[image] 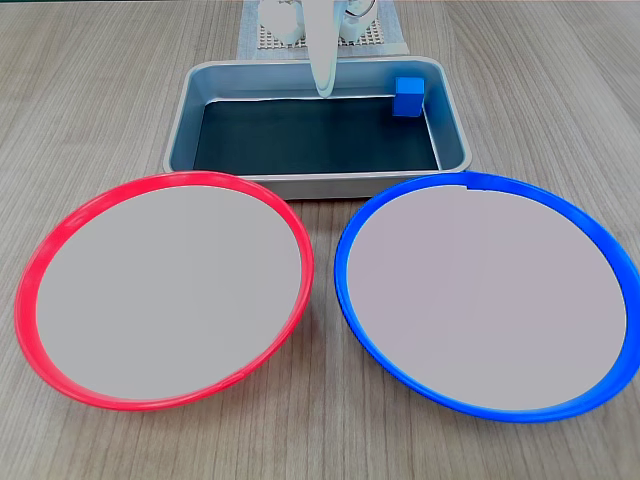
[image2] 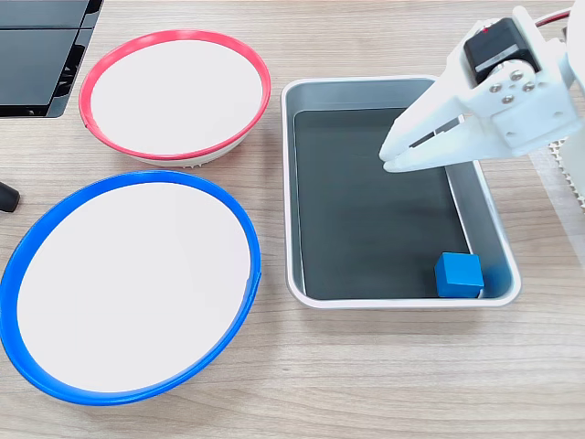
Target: Move a blue block from tray to blue dish
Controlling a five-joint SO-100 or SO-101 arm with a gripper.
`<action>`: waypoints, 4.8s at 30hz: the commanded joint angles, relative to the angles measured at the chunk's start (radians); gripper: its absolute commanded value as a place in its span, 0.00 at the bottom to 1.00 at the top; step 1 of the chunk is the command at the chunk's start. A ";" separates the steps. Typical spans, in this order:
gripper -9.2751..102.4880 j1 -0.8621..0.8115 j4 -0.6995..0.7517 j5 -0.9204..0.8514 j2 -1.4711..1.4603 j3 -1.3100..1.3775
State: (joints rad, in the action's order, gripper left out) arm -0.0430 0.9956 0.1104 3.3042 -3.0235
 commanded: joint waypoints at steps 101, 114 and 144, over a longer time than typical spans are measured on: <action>0.14 0.402 0.052 -2.760 -1.491 0.753; 0.08 0.512 0.146 -2.384 -1.275 0.796; 0.12 0.351 -0.402 -1.091 -2.089 1.474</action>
State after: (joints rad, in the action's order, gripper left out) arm 0.3191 0.5890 -0.9848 1.2395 -1.6230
